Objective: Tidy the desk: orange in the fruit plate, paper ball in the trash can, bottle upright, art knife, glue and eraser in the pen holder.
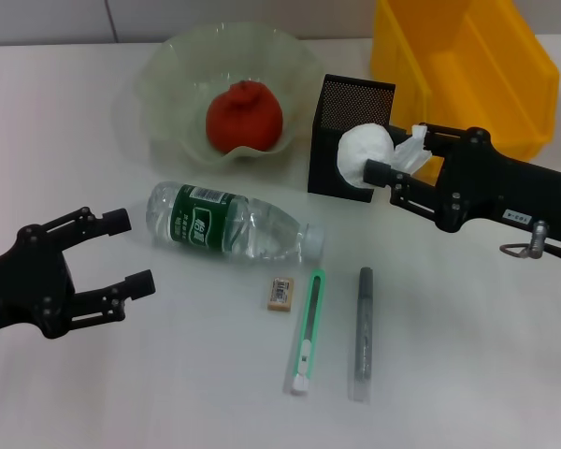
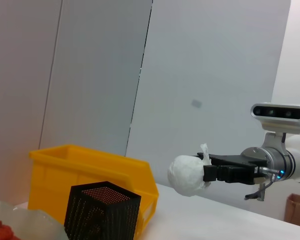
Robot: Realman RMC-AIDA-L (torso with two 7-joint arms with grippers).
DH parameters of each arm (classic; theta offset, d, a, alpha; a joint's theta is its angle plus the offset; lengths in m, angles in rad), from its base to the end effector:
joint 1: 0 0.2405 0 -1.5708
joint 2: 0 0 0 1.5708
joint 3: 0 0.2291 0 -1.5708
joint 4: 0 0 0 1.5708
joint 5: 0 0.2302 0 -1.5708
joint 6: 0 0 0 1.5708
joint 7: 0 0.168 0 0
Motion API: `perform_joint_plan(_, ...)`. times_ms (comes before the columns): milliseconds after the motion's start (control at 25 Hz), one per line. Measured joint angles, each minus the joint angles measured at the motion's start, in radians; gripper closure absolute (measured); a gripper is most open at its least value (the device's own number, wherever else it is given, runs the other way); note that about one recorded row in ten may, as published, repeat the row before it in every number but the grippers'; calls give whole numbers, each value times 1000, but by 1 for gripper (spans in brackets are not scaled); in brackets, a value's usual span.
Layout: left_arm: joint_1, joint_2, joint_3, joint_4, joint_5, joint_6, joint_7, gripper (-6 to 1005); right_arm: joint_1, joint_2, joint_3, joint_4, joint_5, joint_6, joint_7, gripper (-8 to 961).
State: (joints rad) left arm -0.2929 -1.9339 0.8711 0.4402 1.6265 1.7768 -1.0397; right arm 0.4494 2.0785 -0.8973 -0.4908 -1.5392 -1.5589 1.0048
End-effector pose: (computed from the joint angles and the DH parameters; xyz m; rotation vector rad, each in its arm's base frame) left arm -0.2937 0.2591 0.0226 -2.6361 -0.4807 -0.9920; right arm 0.2290 0.3258 -0.0217 -2.5457 0.3254 1.0301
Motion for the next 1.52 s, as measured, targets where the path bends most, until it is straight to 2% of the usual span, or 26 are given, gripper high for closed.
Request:
perform_joint_plan(280,0,-1,0,0,1,4,0,146,-9,2,16,4,13,-9,0,502)
perform_joint_plan(480,0,-2,0,0,3,11,0,146,-4,6,128,47,25,13,-31,493)
perform_joint_plan(560,1,-2,0,0,3,14,0,146,1,5,181,85,70,66,-72,489)
perform_joint_plan(880,4,-3,0,0,6,26,0,146,-2,7,194,101,232,221,-115,472)
perform_joint_plan(960,7,-2,0,0,4,34,1,146,13,7,194,96,263,311,-118,467)
perform_joint_plan(1120,9,-1,0,0,0,40,1,147,33,7,191,98,277,377,-124,459)
perform_joint_plan(1520,11,0,0,2,-1,44,1,147,42,5,189,101,278,396,-129,437)
